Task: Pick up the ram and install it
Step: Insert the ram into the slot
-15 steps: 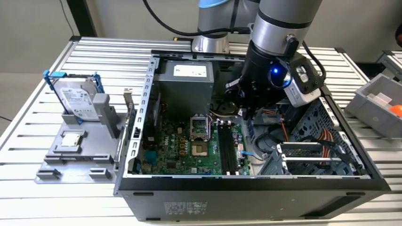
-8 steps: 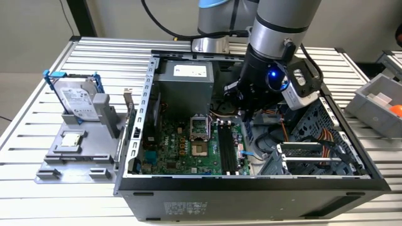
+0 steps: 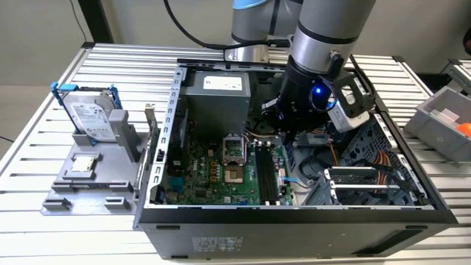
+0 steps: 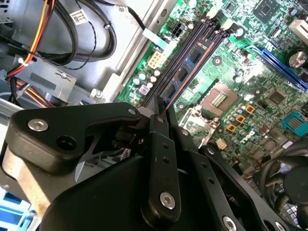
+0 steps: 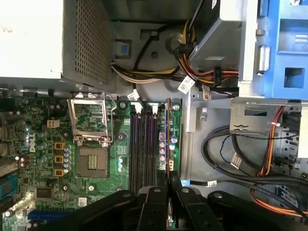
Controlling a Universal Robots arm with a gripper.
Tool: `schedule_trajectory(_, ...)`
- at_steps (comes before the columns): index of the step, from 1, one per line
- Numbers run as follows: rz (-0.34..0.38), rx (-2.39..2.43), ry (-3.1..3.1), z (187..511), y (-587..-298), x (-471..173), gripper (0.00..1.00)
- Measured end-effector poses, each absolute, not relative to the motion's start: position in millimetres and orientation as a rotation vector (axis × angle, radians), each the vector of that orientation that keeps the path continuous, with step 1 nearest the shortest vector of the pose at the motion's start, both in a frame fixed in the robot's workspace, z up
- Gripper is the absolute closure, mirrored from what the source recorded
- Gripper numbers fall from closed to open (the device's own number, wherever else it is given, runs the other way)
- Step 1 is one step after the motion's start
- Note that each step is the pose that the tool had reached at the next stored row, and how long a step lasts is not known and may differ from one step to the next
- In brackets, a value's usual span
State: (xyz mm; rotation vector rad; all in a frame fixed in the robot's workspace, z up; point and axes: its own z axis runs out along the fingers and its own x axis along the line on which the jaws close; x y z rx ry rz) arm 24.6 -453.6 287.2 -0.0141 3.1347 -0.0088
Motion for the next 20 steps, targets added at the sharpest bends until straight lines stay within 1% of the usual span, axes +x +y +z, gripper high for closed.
schedule_trajectory(12,-0.014,-0.005,3.137,282.8,-456.5,24.7,1.00)
schedule_trajectory(20,-0.017,0.010,3.137,274.4,-457.5,24.6,1.00)
